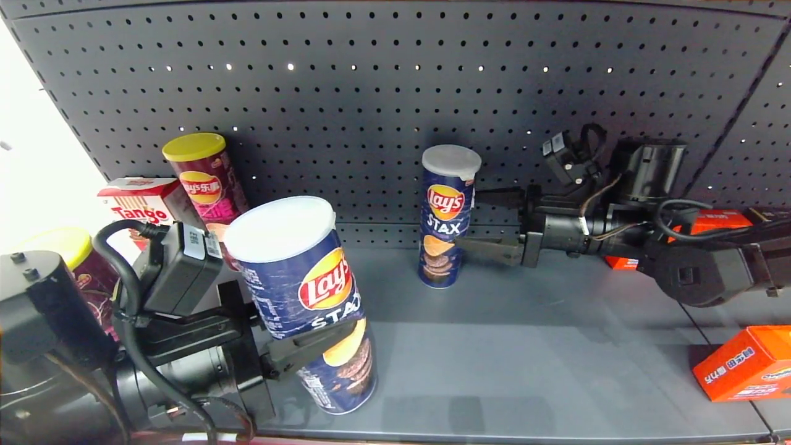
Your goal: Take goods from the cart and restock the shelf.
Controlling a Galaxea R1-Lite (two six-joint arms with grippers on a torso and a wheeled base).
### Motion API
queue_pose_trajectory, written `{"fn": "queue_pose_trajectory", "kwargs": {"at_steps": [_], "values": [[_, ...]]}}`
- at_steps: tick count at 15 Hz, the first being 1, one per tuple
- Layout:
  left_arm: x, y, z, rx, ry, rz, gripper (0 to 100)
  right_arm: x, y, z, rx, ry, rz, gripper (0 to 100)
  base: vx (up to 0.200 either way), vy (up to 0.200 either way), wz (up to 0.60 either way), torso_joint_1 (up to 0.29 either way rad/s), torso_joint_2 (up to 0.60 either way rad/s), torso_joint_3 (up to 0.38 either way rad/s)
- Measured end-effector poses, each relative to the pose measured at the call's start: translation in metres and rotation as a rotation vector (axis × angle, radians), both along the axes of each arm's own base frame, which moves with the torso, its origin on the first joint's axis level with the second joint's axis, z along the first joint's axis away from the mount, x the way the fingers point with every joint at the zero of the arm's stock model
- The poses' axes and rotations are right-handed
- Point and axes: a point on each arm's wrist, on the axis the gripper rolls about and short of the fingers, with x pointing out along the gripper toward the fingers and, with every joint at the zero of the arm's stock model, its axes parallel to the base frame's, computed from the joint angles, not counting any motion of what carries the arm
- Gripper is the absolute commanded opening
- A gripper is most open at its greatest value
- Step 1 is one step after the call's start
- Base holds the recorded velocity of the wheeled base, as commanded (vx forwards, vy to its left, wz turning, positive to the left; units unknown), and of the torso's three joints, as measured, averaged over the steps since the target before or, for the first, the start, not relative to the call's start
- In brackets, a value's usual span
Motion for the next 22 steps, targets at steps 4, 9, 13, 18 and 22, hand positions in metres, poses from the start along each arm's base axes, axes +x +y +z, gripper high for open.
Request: {"fn": "queue_pose_trajectory", "kwargs": {"at_steps": [4, 9, 13, 18, 22], "values": [[0.002, 0.001, 0.001, -0.003, -0.001, 0.009, 0, 0.011, 0.006, -0.013, -0.005, 0.011, 0.004, 100, 0.0, 0.0, 0.0, 0.0, 0.0, 0.0], [0.004, 0.0, -0.001, 0.001, 0.005, 0.01, 0, 0.02, 0.012, -0.031, -0.016, 0.036, 0.01, 100, 0.0, 0.0, 0.0, 0.0, 0.0, 0.0], [0.005, 0.0, -0.002, 0.002, 0.007, 0.011, 0, 0.026, 0.017, -0.045, -0.029, 0.066, 0.014, 100, 0.0, 0.0, 0.0, 0.0, 0.0, 0.0], [0.005, 0.0, -0.002, 0.003, 0.008, 0.012, 0, 0.039, 0.024, -0.055, -0.028, 0.064, 0.012, 100, 0.0, 0.0, 0.0, 0.0, 0.0, 0.0], [0.005, 0.0, -0.003, 0.004, 0.01, 0.013, 0, 0.046, 0.032, -0.059, -0.026, 0.06, 0.021, 0, 0.0, 0.0, 0.0, 0.0, 0.0, 0.0]]}}
